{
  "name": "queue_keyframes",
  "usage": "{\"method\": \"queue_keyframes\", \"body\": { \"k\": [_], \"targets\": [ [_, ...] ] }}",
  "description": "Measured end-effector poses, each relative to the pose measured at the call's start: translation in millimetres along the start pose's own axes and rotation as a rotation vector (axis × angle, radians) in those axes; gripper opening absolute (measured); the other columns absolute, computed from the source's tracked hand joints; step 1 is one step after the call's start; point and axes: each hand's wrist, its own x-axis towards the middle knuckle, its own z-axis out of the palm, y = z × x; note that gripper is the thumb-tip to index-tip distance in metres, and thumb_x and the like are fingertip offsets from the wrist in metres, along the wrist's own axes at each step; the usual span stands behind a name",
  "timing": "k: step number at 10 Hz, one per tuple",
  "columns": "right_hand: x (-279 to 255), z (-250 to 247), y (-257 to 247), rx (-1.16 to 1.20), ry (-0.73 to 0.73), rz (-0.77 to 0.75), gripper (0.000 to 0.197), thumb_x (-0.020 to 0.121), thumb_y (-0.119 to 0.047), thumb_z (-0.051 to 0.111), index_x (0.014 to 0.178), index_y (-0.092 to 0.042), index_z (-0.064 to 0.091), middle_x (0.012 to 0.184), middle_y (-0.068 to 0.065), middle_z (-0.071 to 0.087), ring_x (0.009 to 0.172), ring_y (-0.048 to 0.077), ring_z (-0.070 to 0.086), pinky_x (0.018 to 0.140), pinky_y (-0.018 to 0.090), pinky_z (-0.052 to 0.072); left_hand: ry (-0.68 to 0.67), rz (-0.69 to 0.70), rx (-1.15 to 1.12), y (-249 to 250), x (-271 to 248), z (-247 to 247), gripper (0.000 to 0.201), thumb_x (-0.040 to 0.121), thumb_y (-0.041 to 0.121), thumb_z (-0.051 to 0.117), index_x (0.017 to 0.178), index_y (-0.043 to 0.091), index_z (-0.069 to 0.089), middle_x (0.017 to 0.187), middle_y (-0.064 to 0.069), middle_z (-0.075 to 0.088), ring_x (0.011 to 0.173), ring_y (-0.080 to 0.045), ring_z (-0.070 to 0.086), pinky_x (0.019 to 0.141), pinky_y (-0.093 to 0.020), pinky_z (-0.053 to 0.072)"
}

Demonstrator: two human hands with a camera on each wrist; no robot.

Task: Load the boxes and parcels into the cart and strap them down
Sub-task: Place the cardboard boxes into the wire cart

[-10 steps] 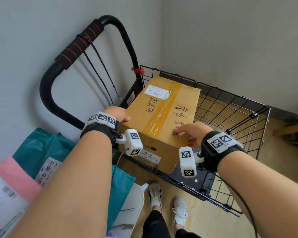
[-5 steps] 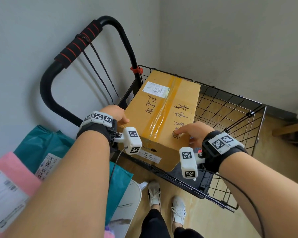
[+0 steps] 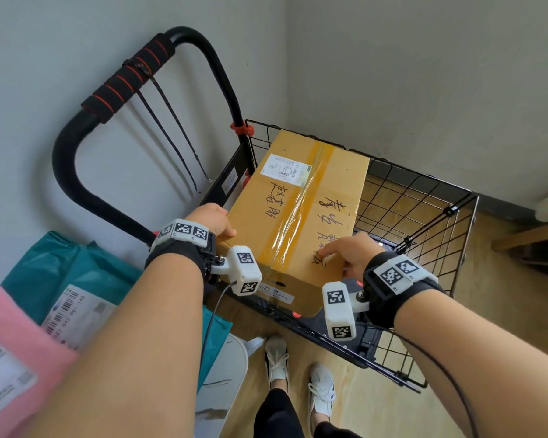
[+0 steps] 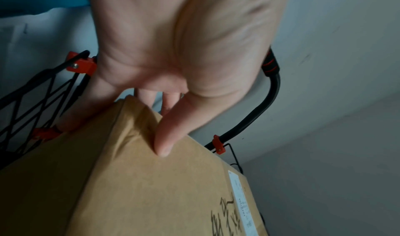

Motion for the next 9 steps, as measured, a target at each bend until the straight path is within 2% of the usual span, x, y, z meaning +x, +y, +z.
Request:
{"method": "queue_keyframes", "body": {
  "k": [1,2,3,4,5,6,7,8,9],
  "targets": [
    [22,7,9,0.035,-0.010,0.023,0.076,0.060,-0.013,0.084,0.126,-0.008,0.048,0.113,0.017,0.061,0.096,0.039,0.064,0.075,0.052,0.058,-0.019,-0.039,0.020,-4,5,9,0.054,0.080,0.006,0.070,0.129,0.017,0.051,0.127,-0.008,0.056,0.116,-0.034,0.055,0.098,-0.052,0.046],
    [32,6,10,0.022,-0.010,0.053,0.057,0.070,-0.019,0.081,0.119,-0.007,0.054,0.111,0.017,0.064,0.094,0.037,0.066,0.081,0.051,0.057,-0.050,-0.011,0.110,-3,14,11,0.055,0.085,0.009,0.067,0.136,0.015,0.048,0.134,-0.010,0.054,0.122,-0.031,0.053,0.103,-0.043,0.045],
    [39,2,5,-0.026,-0.041,0.075,0.036,0.074,-0.018,0.080,0.103,-0.009,0.060,0.108,0.017,0.066,0.096,0.037,0.066,0.086,0.052,0.055,-0.125,0.004,0.110,3,26,10,0.056,0.089,0.003,0.060,0.142,0.011,0.042,0.141,-0.012,0.049,0.127,-0.027,0.051,0.090,-0.027,0.050],
    [49,4,5,-0.071,-0.068,0.110,0.028,0.080,-0.012,0.075,0.103,-0.009,0.059,0.104,0.015,0.065,0.098,0.035,0.064,0.090,0.050,0.054,-0.122,0.007,0.225,8,33,14,0.051,0.092,0.003,0.055,0.141,0.009,0.044,0.137,-0.010,0.052,0.123,-0.025,0.055,0.059,-0.014,0.050],
    [64,16,11,-0.078,-0.096,0.143,0.044,0.069,-0.007,0.080,0.109,-0.005,0.059,0.110,0.017,0.065,0.101,0.037,0.064,0.089,0.051,0.054,-0.129,-0.033,0.359,9,43,23,0.054,0.085,0.000,0.063,0.137,0.008,0.046,0.130,-0.015,0.056,0.116,-0.032,0.058,0.089,-0.036,0.054],
    [106,23,29,-0.086,-0.076,0.173,0.091,0.037,-0.013,0.089,0.121,-0.007,0.053,0.117,0.019,0.063,0.100,0.038,0.065,0.081,0.052,0.057,-0.166,-0.063,0.476,13,51,37,0.052,0.080,0.000,0.069,0.128,0.006,0.050,0.119,-0.017,0.061,0.107,-0.034,0.061,0.091,-0.041,0.052],
    [125,25,34,-0.035,-0.020,0.181,0.091,0.052,-0.006,0.085,0.132,-0.006,0.040,0.113,0.022,0.060,0.091,0.044,0.066,0.073,0.057,0.056,-0.213,-0.081,0.574,16,64,51,0.053,0.077,0.006,0.068,0.127,-0.003,0.053,0.117,-0.019,0.062,0.104,-0.033,0.063,0.091,-0.040,0.053],
    [123,25,30,-0.062,0.008,0.180,0.078,0.065,-0.005,0.082,0.129,-0.003,0.038,0.111,0.022,0.061,0.090,0.041,0.067,0.075,0.055,0.057,-0.237,-0.082,0.651,21,76,62,0.048,0.087,0.017,0.061,0.129,-0.004,0.051,0.125,-0.019,0.058,0.111,-0.032,0.060,0.095,-0.037,0.049],
    [134,31,31,-0.066,-0.054,0.204,0.066,0.064,-0.006,0.080,0.122,0.000,0.049,0.105,0.023,0.066,0.086,0.042,0.069,0.075,0.057,0.056,-0.234,-0.036,0.712,27,88,66,0.047,0.096,0.029,0.053,0.134,0.002,0.047,0.134,-0.016,0.050,0.121,-0.030,0.053,0.097,-0.036,0.043]
  ]
}}
